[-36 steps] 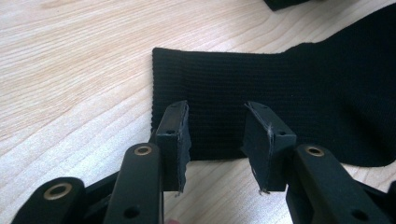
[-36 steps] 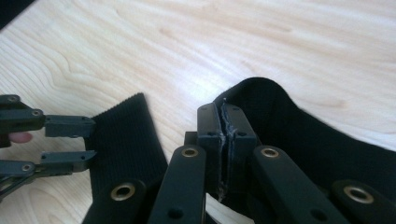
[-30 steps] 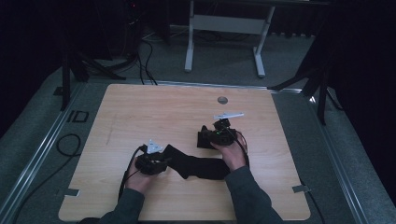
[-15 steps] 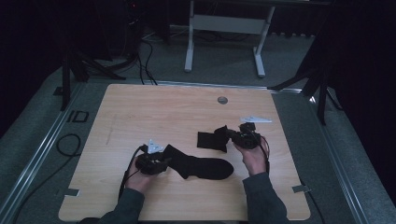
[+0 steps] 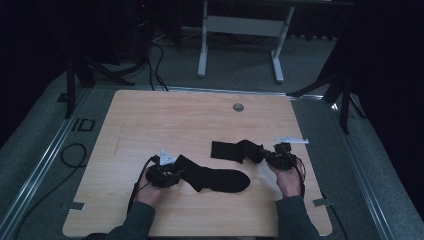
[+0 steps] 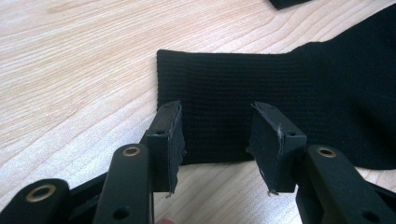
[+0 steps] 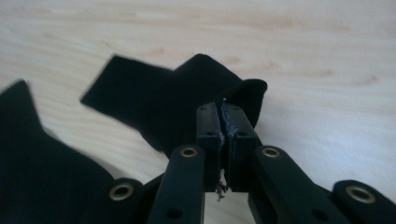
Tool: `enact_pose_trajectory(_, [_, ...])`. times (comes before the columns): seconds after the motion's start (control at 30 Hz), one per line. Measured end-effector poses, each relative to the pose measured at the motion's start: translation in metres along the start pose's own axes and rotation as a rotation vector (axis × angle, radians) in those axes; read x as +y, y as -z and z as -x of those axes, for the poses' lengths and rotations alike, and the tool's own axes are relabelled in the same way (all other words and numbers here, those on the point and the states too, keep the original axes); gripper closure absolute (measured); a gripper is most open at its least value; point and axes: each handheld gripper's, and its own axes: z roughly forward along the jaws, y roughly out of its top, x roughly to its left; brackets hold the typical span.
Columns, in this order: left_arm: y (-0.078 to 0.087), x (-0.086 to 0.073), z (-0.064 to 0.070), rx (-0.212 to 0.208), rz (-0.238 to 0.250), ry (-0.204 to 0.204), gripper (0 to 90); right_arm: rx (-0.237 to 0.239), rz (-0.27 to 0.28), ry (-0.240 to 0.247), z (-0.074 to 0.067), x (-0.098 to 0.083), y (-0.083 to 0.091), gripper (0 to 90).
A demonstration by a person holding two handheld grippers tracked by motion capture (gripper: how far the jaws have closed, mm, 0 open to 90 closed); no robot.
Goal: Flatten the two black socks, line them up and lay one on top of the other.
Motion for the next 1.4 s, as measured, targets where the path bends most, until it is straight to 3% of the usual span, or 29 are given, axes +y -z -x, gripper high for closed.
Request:
enact_pose_trajectory(0.03, [0.000, 0.000, 0.000, 0.002, 0.000, -0.002, 54.9, 0.000, 0.000, 0.000, 0.000, 0.000, 0.000, 86.2])
enact_pose_trajectory(0.07, [0.000, 0.000, 0.000, 0.002, 0.000, -0.002, 54.9, -0.043, -0.022, 0.018, 0.005, -0.003, 0.002, 86.1])
enact_pose_trajectory(0.2, [0.000, 0.000, 0.000, 0.002, 0.001, -0.001, 55.0, -0.103, -0.068, 0.058, 0.015, -0.004, 0.006, 84.5])
enact_pose_trajectory(0.3, [0.000, 0.000, -0.001, 0.003, 0.001, -0.001, 55.0, -0.135, -0.069, 0.059, 0.021, -0.005, 0.008, 77.4])
enact_pose_trajectory(0.43, [-0.001, 0.000, -0.001, 0.006, 0.002, -0.001, 55.1, -0.079, -0.040, 0.076, 0.014, 0.000, 0.009, 71.1])
enact_pose_trajectory(0.6, [-0.001, 0.000, -0.001, 0.005, 0.001, -0.002, 55.4, 0.003, -0.063, 0.196, -0.012, 0.010, -0.006, 66.1])
enact_pose_trajectory(0.73, [-0.001, 0.000, -0.001, 0.003, 0.001, -0.002, 55.7, 0.034, -0.080, 0.284, -0.032, 0.020, -0.020, 63.6])
enact_pose_trajectory(0.83, [-0.001, 0.000, -0.001, 0.003, 0.001, -0.002, 55.7, 0.058, -0.088, 0.321, -0.041, 0.025, -0.028, 63.6])
enact_pose_trajectory(0.93, [0.000, 0.001, -0.001, 0.001, 0.002, 0.000, 56.0, 0.086, -0.120, 0.372, -0.054, 0.034, -0.047, 63.2])
enact_pose_trajectory(1.33, [-0.001, 0.001, 0.000, -0.001, 0.000, 0.001, 55.9, 0.079, -0.268, 0.408, -0.066, 0.036, -0.101, 57.2])
enact_pose_trajectory(1.4, [-0.001, 0.001, 0.001, 0.001, -0.002, 0.000, 55.8, 0.087, -0.252, 0.394, -0.065, 0.035, -0.103, 58.1])
